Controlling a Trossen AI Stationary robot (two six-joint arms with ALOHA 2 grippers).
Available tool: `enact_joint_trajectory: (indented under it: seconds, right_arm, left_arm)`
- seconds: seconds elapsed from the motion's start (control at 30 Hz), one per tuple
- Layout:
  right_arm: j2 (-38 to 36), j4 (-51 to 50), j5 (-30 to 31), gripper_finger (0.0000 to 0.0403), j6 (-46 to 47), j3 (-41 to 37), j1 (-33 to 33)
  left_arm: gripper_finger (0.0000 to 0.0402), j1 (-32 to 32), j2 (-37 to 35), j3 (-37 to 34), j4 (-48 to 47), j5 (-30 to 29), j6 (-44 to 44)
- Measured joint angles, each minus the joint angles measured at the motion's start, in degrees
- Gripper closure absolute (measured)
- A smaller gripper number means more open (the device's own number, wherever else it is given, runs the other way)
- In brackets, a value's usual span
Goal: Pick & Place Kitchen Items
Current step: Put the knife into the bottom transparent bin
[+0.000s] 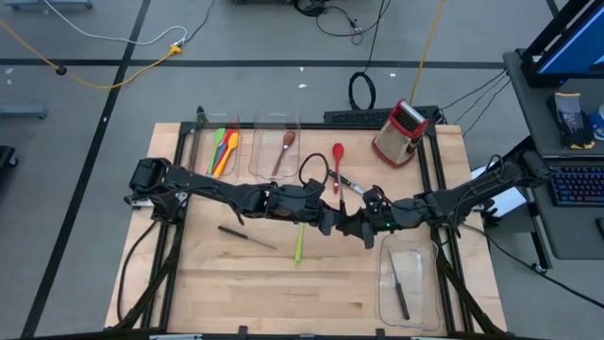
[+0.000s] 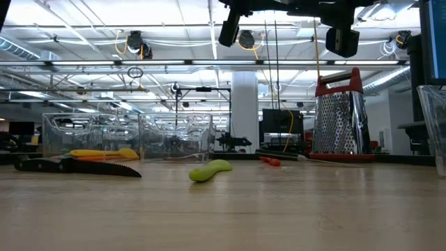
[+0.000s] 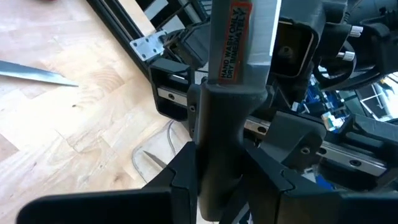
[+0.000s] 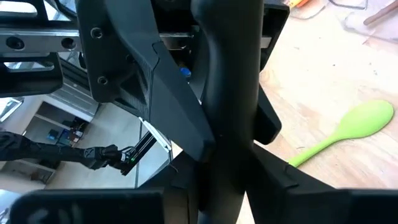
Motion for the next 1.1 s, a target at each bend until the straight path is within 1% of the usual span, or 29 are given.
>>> enact_joint_trajectory:
  seconds: [0.2, 0.23, 0.3, 0.43, 0.5, 0.57, 0.67, 0.83, 1.03, 1.1]
  right_arm:
    - [0.0, -0.2, -0.4, 0.0319, 0.4, 0.0, 0.0]
    - [0.0, -0.2, -0.4, 0.0319, 0.4, 0.0, 0.0]
    - [0.0, 0.0, -0.6, 0.0319, 0.5, 0.0, 0.0]
    - [0.0, -0.6, -0.5, 0.0319, 0.7, 0.0, 0.1]
    - [0.0, -0.6, -0.6, 0.0319, 0.8, 0.0, 0.0]
    - [0.0, -0.8, -0.7, 0.0319, 0.8, 0.0, 0.1]
    - [0.0, -1.5, -0.8, 0.0319, 1.6, 0.0, 0.1]
    - [-0.2, -2.1, -0.9, 0.0319, 1.6, 0.0, 0.1]
    - [-2.1, -5.2, 0.0, 0.0319, 3.4, 0.0, 0.0]
    - [-3.5, -8.3, 0.1, 0.0319, 4.5, 0.0, 0.4]
  left_arm:
    - [0.0318, 0.1, 0.0, 0.0, 0.0, 1.2, 1.1]
    - [0.031, 0.2, 0.0, 0.0, 0.0, 1.5, 1.3]
    - [0.0272, 0.2, 0.0, 0.0, 0.1, 1.8, 1.8]
    - [0.0172, 0.0, 0.0, 0.0, 0.3, 3.5, 2.3]
    - [0.0128, 0.3, 0.0, 0.0, 0.3, 6.5, 3.6]
    - [0.0093, 0.9, -0.1, 0.0, 0.4, 10.4, 3.5]
    - [0.0054, 1.6, -0.1, 0.0, 0.4, 14.1, 3.5]
    - [0.0023, 2.1, -0.2, 0.0, -1.9, 18.2, 6.1]
    - [0.0017, 1.8, -0.2, -0.1, -10.3, 19.8, 8.9]
    - [0.0016, 1.6, 0.0, -0.1, -12.5, 19.6, 9.8]
